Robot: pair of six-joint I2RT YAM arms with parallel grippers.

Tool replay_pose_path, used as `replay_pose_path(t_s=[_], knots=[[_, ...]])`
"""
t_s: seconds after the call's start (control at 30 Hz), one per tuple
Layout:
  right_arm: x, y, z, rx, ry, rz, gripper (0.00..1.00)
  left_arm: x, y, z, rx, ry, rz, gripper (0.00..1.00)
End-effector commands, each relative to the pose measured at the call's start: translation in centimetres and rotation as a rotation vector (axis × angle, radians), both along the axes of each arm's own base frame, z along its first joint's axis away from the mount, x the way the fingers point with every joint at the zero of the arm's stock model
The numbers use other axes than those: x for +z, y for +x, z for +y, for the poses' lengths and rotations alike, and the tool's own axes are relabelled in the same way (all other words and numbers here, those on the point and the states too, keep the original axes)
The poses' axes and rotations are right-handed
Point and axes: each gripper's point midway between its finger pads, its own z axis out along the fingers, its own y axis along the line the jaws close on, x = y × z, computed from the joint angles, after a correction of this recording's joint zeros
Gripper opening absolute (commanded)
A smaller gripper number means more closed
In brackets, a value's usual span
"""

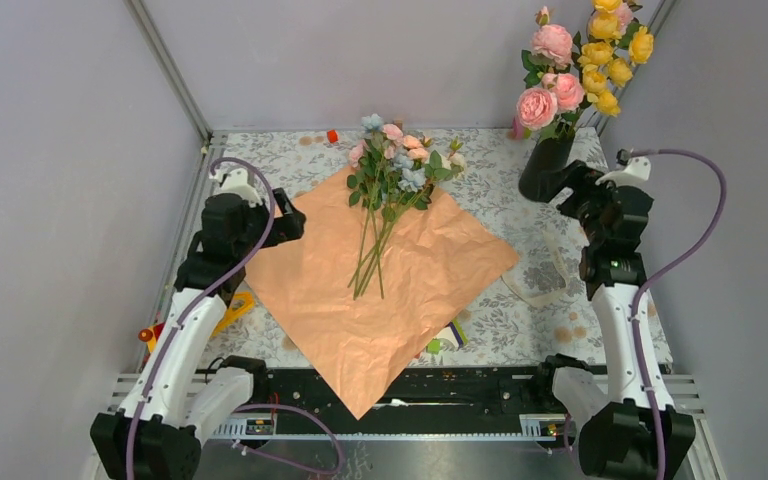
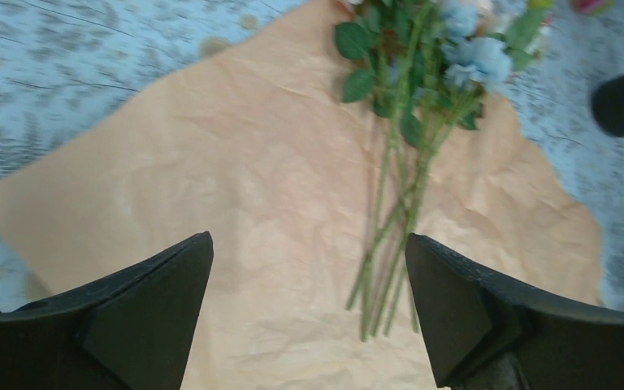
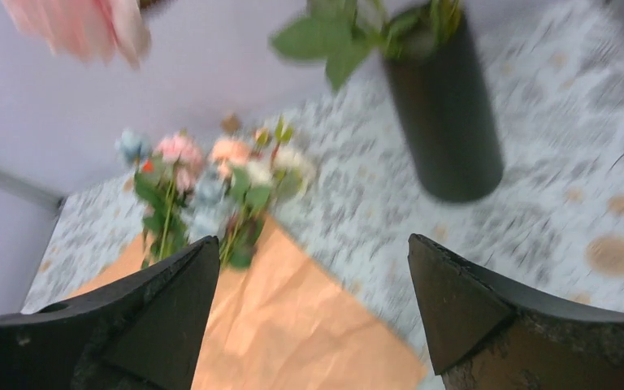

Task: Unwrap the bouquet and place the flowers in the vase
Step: Pick up the fake flower from the wrapping paper.

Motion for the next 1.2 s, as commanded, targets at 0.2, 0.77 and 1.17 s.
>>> replay_pose_path(t_s=[0.2,0.77,1.17], knots=[[-9.4,-5.0,10.8,0.285,0.2,0.287,0.87,-3.6,1.6,-11.3,-0.225,-0.32,0.103,0.94],[-11.6,-5.5,18.5,0.47,0.21,0.381,0.82,-13.6,6.3,-16.1,-0.231,-0.162,0.297,0.65],[-12.4,-5.8,18.6,0.48,0.2,0.411,0.81,-15.5,8.3,-16.5,-0.214,-0.021,0.321,0.42]])
